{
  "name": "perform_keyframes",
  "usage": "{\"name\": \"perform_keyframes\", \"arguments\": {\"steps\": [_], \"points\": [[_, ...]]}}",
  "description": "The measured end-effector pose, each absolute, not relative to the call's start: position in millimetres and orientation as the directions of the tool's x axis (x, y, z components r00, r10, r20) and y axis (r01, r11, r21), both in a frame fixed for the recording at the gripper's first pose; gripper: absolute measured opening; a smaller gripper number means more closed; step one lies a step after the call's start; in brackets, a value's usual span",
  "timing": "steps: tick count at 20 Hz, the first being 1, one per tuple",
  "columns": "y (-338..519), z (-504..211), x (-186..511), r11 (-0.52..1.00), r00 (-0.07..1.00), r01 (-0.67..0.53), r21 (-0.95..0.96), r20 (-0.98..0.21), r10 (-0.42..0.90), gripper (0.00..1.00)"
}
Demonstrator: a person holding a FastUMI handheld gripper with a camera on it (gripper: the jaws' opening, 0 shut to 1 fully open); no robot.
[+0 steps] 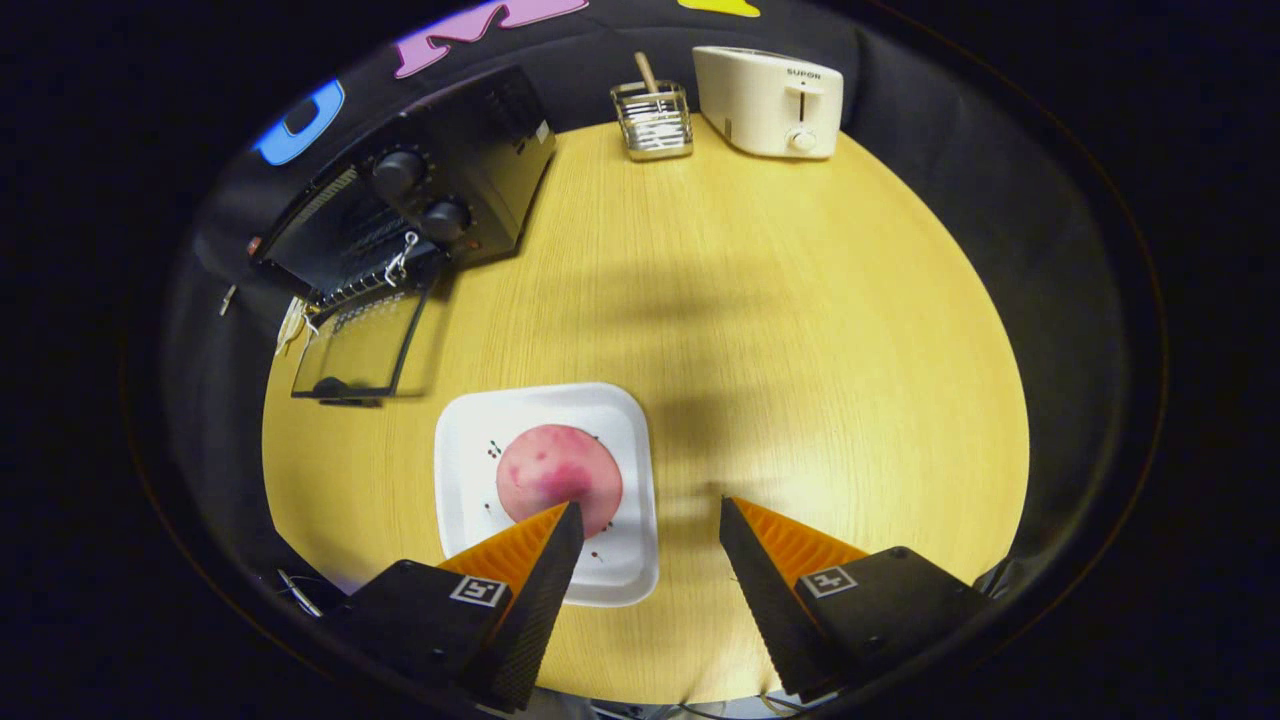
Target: Open the toaster oven, put the food inside, and close the toaster oven door.
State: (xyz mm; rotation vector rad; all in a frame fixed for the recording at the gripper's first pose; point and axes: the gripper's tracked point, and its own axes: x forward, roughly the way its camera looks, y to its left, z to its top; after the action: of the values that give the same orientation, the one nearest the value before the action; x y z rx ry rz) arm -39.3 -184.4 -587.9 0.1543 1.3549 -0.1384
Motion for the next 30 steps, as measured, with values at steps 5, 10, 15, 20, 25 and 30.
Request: {"name": "perform_keyframes", "arguments": {"steps": [5,10,15,20,25,30], "points": [[-191.1,-598.0,-42.3,0.987,0.146,0.156,0.035,-0.989,0.012,0.90],[-188.2,-601.8,-41.6,0.982,0.128,0.177,0.068,-0.991,0.045,0.37],[-191.9,-606.6,-41.3,0.986,0.079,0.158,0.058,-0.996,0.046,0.36],[-190.9,-605.5,-48.2,0.975,0.026,0.183,0.128,-0.992,0.126,0.06],[-185.2,-608.1,-51.6,0.952,-0.005,0.200,0.232,-0.971,0.238,0.06],[-183.7,-606.1,-53.9,0.875,-0.020,0.326,0.358,-0.922,0.386,0.06]]}}
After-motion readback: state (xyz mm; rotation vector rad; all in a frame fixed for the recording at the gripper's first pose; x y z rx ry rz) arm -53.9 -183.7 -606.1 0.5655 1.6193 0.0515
